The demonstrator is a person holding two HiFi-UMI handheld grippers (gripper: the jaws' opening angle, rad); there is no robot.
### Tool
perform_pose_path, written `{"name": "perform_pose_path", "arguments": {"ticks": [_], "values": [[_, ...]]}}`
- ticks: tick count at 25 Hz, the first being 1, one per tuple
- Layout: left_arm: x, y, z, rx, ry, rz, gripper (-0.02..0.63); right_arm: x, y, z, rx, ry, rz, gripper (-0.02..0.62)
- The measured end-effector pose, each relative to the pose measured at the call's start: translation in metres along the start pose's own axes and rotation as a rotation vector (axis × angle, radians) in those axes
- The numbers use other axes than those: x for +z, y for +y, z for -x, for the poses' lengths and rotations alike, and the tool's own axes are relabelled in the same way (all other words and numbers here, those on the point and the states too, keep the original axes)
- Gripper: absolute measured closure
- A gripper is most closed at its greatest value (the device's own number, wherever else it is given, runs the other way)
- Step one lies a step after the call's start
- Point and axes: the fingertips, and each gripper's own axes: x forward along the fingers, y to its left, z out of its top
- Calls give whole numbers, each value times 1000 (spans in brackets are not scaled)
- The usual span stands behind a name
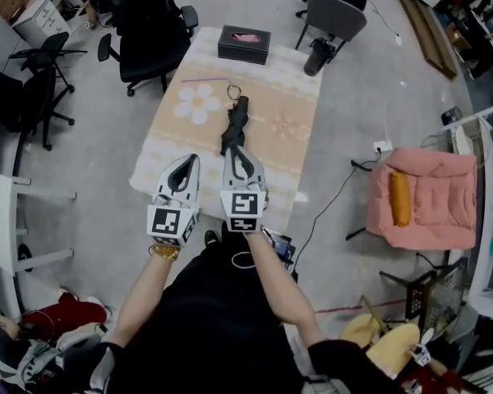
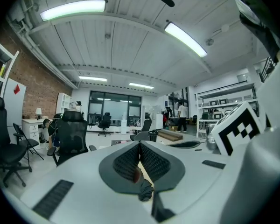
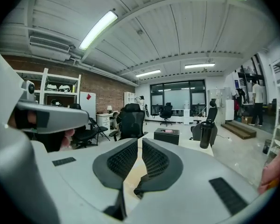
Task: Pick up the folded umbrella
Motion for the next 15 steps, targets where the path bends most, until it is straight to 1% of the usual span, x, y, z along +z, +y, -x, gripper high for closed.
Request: {"name": "perform_pose_path", "arguments": {"ticks": [3,8,15], "values": [[2,9,-12,15,0,-14,592,-15,-16,-26,11,33,-4,577],[3,20,-32,26,-8,-16,592,-42,-44,-68,-15,109,-3,577],[-11,38,-55,-11,5,18,592,-74,-49,-120,-53,199,41,577]]}}
